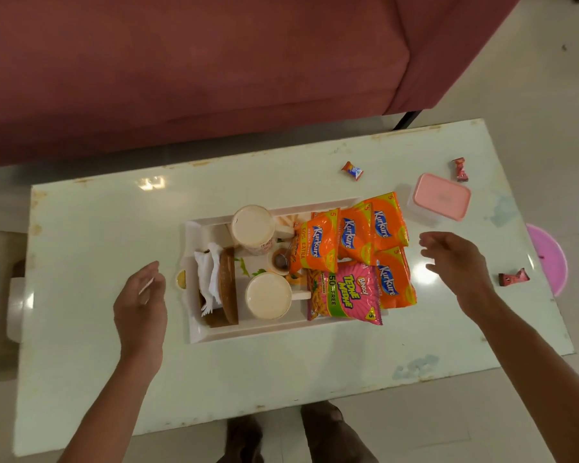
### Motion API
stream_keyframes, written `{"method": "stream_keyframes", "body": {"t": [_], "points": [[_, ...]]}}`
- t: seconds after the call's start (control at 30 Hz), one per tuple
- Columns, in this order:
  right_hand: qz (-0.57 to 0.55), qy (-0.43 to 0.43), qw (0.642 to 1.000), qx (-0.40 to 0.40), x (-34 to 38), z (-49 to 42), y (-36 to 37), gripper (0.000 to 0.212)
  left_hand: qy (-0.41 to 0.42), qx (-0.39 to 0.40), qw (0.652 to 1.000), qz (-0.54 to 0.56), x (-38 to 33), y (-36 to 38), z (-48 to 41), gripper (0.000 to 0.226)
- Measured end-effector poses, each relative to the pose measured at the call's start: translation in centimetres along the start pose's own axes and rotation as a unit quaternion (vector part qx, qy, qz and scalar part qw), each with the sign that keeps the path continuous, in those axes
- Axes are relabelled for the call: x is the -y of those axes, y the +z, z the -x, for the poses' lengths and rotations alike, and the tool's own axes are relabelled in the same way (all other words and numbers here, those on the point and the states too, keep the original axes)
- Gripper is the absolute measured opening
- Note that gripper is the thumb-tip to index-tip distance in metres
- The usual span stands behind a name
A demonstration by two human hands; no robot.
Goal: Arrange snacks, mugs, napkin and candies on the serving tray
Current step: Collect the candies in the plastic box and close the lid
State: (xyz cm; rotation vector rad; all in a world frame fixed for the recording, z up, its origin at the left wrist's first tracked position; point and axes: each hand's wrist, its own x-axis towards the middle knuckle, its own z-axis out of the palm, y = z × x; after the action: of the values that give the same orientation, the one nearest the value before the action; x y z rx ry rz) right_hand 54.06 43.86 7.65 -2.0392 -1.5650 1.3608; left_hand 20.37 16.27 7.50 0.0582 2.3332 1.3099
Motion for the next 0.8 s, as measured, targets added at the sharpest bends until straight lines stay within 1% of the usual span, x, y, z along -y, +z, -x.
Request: {"method": "stream_keyframes", "body": {"t": [0.07,0.17,0.23,0.33,0.4,0.47,0.53,0.63,0.73,0.8], "points": [[0.051,-0.049,0.997,-0.014,1.1,1.1,-0.2,0.025,0.067,0.002,0.997,-0.042,-1.2,-0.1,1.1,0.029],[0.090,-0.124,0.988,-0.024,2.4,2.8,-0.3,0.023,0.162,0.021,0.982,-0.090,-2.9,0.0,2.5,0.031],[0.122,-0.163,0.979,-0.033,3.2,3.7,0.0,0.022,0.229,0.042,0.964,-0.131,-3.8,0.4,3.4,0.032],[0.151,-0.197,0.968,-0.031,4.1,4.9,0.8,0.023,0.314,0.096,0.921,-0.211,-5.2,1.2,4.8,0.036],[0.171,-0.212,0.961,-0.034,4.5,5.6,1.2,0.024,0.348,0.145,0.889,-0.260,-6.1,2.1,5.7,0.041],[0.186,-0.229,0.955,-0.036,4.7,6.2,1.6,0.027,0.366,0.182,0.868,-0.283,-6.8,3.2,6.9,0.044],[0.195,-0.248,0.948,-0.028,4.9,6.6,1.9,0.030,0.378,0.210,0.852,-0.294,-7.4,4.7,8.2,0.049],[0.239,-0.281,0.929,0.000,4.3,6.0,1.7,0.036,0.422,0.241,0.815,-0.316,-7.9,7.7,10.3,0.056],[0.277,-0.286,0.917,0.021,3.3,4.3,0.5,0.044,0.434,0.285,0.798,-0.306,-8.5,11.2,12.5,0.058],[0.312,-0.283,0.907,0.025,2.4,2.4,-1.0,0.050,0.448,0.286,0.792,-0.300,-8.8,13.5,14.0,0.055]]}}
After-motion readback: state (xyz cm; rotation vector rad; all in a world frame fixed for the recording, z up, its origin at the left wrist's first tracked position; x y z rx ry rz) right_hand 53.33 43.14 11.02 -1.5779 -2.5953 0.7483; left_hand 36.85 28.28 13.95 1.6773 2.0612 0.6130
